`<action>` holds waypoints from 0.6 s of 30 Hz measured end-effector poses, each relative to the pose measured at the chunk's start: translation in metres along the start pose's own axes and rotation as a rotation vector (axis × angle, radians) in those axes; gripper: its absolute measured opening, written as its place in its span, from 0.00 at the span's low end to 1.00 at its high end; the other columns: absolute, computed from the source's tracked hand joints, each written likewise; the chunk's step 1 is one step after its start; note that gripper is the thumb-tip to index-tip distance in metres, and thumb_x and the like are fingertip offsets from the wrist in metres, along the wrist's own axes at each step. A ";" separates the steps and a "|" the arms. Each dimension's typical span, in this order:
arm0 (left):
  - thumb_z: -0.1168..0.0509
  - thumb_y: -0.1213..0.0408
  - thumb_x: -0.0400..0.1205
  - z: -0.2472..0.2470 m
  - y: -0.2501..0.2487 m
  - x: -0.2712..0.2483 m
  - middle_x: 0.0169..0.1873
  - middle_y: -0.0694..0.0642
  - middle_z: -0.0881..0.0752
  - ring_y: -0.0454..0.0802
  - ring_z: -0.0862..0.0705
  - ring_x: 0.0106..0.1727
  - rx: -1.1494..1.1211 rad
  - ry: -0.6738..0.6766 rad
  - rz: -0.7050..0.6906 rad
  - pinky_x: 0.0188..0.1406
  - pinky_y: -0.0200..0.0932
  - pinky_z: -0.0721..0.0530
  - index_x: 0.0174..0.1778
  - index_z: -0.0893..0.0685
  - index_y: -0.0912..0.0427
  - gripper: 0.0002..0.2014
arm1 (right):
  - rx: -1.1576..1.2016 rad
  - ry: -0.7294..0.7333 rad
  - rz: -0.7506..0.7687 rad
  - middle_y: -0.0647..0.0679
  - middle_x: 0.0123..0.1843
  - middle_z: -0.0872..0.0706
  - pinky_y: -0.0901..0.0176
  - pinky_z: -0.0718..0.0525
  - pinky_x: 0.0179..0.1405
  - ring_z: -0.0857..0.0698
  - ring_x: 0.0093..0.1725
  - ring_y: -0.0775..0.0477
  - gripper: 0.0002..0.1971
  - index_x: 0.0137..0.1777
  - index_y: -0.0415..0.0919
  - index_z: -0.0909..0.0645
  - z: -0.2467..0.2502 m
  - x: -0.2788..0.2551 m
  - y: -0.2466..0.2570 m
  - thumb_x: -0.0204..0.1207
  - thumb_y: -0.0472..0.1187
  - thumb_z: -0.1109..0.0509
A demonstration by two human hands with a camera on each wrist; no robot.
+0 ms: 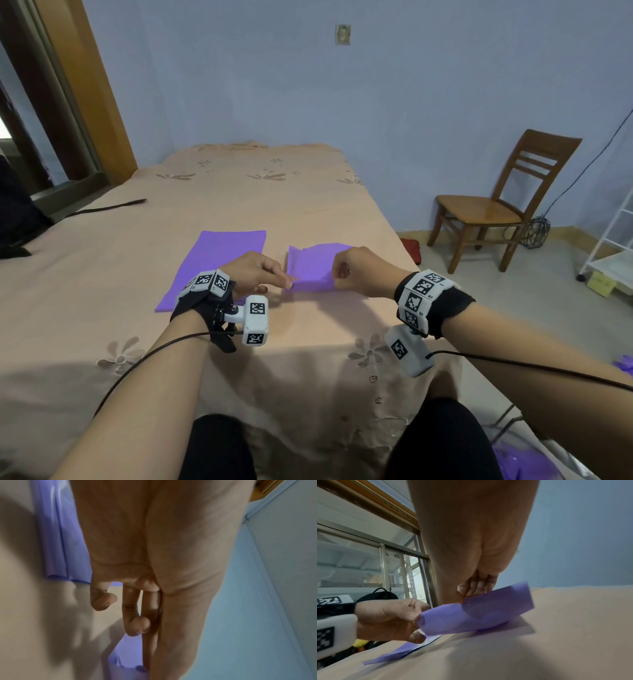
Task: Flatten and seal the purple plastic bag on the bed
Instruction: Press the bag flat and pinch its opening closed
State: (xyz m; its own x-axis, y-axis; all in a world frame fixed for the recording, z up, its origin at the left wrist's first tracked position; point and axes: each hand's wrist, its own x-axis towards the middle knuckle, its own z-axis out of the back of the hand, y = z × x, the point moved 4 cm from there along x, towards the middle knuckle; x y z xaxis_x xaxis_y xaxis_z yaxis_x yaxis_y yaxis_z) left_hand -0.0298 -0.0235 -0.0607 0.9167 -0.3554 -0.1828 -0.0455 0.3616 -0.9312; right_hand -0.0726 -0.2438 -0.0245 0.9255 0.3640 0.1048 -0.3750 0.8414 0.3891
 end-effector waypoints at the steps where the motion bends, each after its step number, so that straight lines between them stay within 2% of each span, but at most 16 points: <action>1: 0.24 0.77 0.74 0.001 0.001 0.000 0.39 0.55 0.06 0.43 0.14 0.41 -0.002 -0.002 0.003 0.25 0.31 0.28 0.30 0.09 0.62 0.09 | -0.001 -0.003 -0.003 0.43 0.40 0.12 0.59 0.20 0.39 0.20 0.40 0.47 0.04 0.41 0.34 0.14 0.003 -0.002 -0.005 0.70 0.34 0.29; 4: 0.24 0.77 0.74 0.005 0.003 -0.001 0.38 0.55 0.06 0.48 0.17 0.51 -0.003 -0.006 0.012 0.28 0.34 0.29 0.26 0.08 0.58 0.13 | -0.030 0.002 -0.041 0.46 0.38 0.15 0.73 0.29 0.29 0.22 0.36 0.51 0.02 0.38 0.36 0.15 0.012 -0.009 -0.022 0.70 0.33 0.30; 6: 0.24 0.76 0.74 0.006 0.004 -0.002 0.39 0.55 0.06 0.49 0.18 0.52 0.001 -0.008 0.021 0.31 0.36 0.30 0.26 0.08 0.57 0.13 | -0.051 0.016 -0.079 0.47 0.38 0.16 0.75 0.31 0.27 0.23 0.33 0.57 0.03 0.37 0.38 0.16 0.016 -0.013 -0.036 0.71 0.35 0.30; 7: 0.24 0.77 0.74 0.006 0.003 -0.003 0.39 0.55 0.06 0.48 0.17 0.51 0.004 -0.008 0.024 0.31 0.36 0.30 0.26 0.08 0.58 0.13 | -0.058 0.022 -0.097 0.48 0.38 0.17 0.74 0.31 0.28 0.23 0.34 0.56 0.02 0.38 0.40 0.17 0.018 -0.015 -0.042 0.72 0.36 0.29; 9: 0.24 0.77 0.74 0.004 0.002 -0.003 0.39 0.55 0.06 0.44 0.14 0.47 0.008 -0.003 0.022 0.30 0.35 0.29 0.27 0.09 0.60 0.12 | -0.068 0.028 -0.117 0.50 0.39 0.17 0.71 0.31 0.29 0.21 0.38 0.51 0.03 0.40 0.43 0.18 0.020 -0.018 -0.052 0.73 0.39 0.28; 12: 0.25 0.78 0.74 0.003 0.002 -0.003 0.41 0.56 0.06 0.39 0.12 0.41 0.019 -0.005 0.015 0.29 0.35 0.30 0.29 0.10 0.63 0.10 | -0.102 0.042 -0.134 0.50 0.39 0.17 0.70 0.31 0.29 0.21 0.39 0.49 0.03 0.40 0.43 0.19 0.023 -0.021 -0.063 0.74 0.39 0.28; 16: 0.27 0.80 0.76 -0.002 -0.003 -0.006 0.48 0.62 0.07 0.34 0.19 0.23 0.075 0.000 0.005 0.25 0.33 0.33 0.30 0.12 0.66 0.10 | -0.141 -0.006 -0.225 0.54 0.35 0.20 0.61 0.26 0.35 0.22 0.42 0.48 0.04 0.39 0.44 0.21 0.033 -0.020 -0.078 0.72 0.41 0.28; 18: 0.27 0.80 0.76 -0.006 -0.007 -0.009 0.48 0.59 0.07 0.34 0.20 0.21 0.138 0.035 0.004 0.24 0.32 0.33 0.32 0.11 0.66 0.09 | -0.112 -0.038 -0.227 0.52 0.37 0.18 0.58 0.24 0.41 0.21 0.43 0.46 0.03 0.38 0.46 0.21 0.035 -0.016 -0.076 0.72 0.40 0.32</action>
State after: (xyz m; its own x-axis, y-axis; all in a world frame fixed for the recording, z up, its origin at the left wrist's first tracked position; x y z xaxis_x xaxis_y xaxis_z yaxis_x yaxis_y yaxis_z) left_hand -0.0397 -0.0283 -0.0543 0.9019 -0.3830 -0.1996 0.0083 0.4774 -0.8786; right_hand -0.0576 -0.3273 -0.0238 0.9873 0.1467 0.0615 -0.1585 0.9397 0.3032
